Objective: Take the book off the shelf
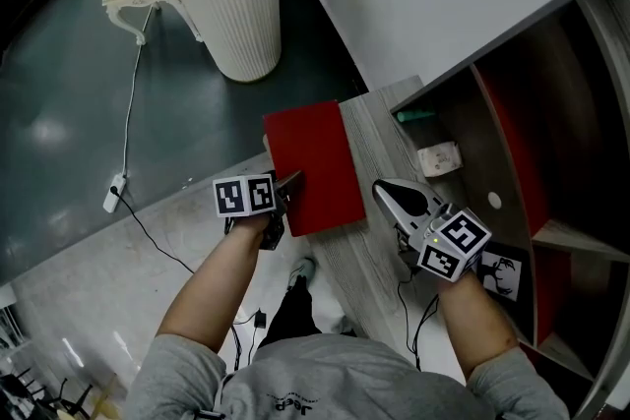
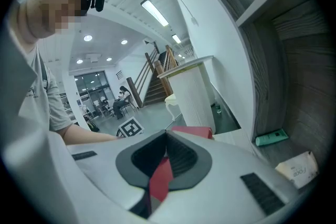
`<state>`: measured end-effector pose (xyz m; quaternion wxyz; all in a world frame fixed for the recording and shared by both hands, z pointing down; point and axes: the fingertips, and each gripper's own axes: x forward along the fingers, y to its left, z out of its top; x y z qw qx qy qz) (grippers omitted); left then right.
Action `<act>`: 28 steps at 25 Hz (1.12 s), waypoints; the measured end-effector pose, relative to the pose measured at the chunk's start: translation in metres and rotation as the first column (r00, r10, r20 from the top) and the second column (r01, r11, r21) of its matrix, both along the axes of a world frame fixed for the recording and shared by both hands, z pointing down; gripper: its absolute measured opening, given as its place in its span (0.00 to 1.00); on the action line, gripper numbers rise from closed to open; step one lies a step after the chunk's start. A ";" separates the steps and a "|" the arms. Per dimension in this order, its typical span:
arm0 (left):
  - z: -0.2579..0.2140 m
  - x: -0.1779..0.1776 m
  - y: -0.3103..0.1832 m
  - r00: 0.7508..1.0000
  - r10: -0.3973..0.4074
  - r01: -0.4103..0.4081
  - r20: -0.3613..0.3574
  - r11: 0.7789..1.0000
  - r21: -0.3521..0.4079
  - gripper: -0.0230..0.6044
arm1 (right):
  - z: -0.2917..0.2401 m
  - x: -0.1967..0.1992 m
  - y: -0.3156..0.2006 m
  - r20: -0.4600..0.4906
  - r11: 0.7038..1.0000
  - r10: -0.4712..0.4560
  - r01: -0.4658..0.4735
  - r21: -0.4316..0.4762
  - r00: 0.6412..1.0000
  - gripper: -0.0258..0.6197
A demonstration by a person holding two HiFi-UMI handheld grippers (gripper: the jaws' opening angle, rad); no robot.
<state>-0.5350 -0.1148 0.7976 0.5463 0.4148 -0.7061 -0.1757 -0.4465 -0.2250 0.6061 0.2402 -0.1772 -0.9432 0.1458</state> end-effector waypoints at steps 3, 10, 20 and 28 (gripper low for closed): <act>0.002 -0.002 0.001 0.999 -0.001 0.002 0.040 1.000 -0.016 0.61 | -0.001 0.002 0.002 0.001 1.000 -0.001 0.001 -0.004 1.000 0.06; 0.001 -0.002 0.000 0.999 -0.024 0.024 0.032 1.000 0.005 0.62 | -0.003 0.002 0.007 0.005 1.000 0.000 0.000 -0.005 1.000 0.06; -0.010 0.001 0.003 0.996 -0.084 0.083 0.000 0.989 0.120 0.69 | -0.013 0.006 0.010 0.015 1.000 0.010 -0.011 0.009 1.000 0.06; -0.033 -0.009 0.027 0.985 -0.111 0.091 0.129 0.985 0.147 0.70 | -0.025 0.017 0.014 0.032 0.999 0.030 -0.030 0.020 0.999 0.06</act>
